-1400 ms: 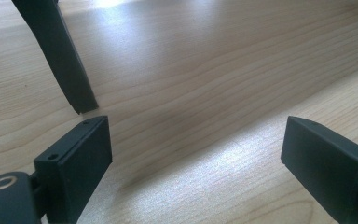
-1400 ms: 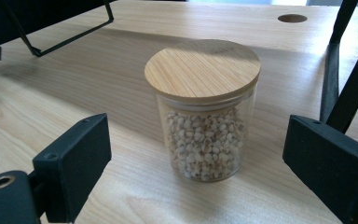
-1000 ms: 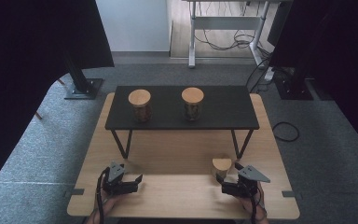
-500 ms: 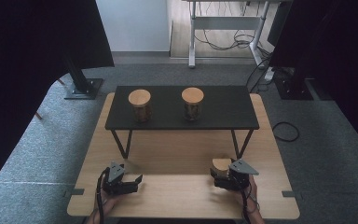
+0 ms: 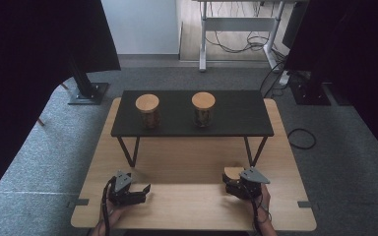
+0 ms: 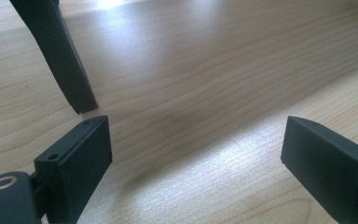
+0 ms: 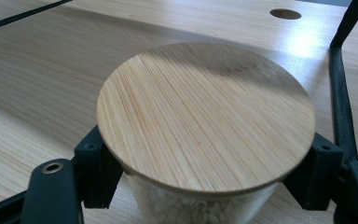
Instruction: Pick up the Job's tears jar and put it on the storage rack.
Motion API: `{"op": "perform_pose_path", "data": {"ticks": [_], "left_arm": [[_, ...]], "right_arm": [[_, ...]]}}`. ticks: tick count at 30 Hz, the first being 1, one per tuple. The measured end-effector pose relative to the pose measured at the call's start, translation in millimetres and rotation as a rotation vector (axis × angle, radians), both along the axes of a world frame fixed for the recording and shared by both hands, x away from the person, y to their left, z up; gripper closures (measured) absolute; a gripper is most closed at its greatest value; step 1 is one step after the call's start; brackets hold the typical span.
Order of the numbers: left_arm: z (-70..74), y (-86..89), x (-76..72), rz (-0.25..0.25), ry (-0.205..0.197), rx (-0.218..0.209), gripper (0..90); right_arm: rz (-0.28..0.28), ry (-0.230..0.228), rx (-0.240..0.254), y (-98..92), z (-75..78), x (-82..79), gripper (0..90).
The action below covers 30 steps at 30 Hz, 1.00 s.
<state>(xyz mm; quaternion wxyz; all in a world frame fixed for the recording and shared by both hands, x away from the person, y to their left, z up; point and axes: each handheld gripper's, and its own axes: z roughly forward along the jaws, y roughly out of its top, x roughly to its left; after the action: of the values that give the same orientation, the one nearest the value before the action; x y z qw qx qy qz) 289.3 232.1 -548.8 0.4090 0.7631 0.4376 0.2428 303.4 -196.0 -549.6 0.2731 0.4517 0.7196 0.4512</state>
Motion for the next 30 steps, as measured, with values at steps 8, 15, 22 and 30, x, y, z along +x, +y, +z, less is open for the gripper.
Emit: {"op": "perform_pose_path", "data": {"ticks": [8, 15, 22, 30], "left_arm": [[0.0, 0.0, -0.1, -0.001, -0.001, 0.001, 8.2], [0.0, 0.3, 0.0, -0.003, 0.001, -0.003, 8.2], [0.0, 0.1, -0.1, -0.006, -0.001, -0.002, 8.2], [0.0, 0.6, -0.1, -0.006, 0.002, -0.004, 8.2]], "right_arm": [[0.003, -0.001, 0.002, -0.3, -0.1, -0.1, 24.8], [0.022, 0.003, 0.041, -3.0, 2.6, -1.7, 24.9], [0.049, -0.030, 0.039, -0.7, 11.6, -11.3, 24.9], [0.072, -0.060, 0.049, -1.2, 20.8, -23.4, 24.9]]}}
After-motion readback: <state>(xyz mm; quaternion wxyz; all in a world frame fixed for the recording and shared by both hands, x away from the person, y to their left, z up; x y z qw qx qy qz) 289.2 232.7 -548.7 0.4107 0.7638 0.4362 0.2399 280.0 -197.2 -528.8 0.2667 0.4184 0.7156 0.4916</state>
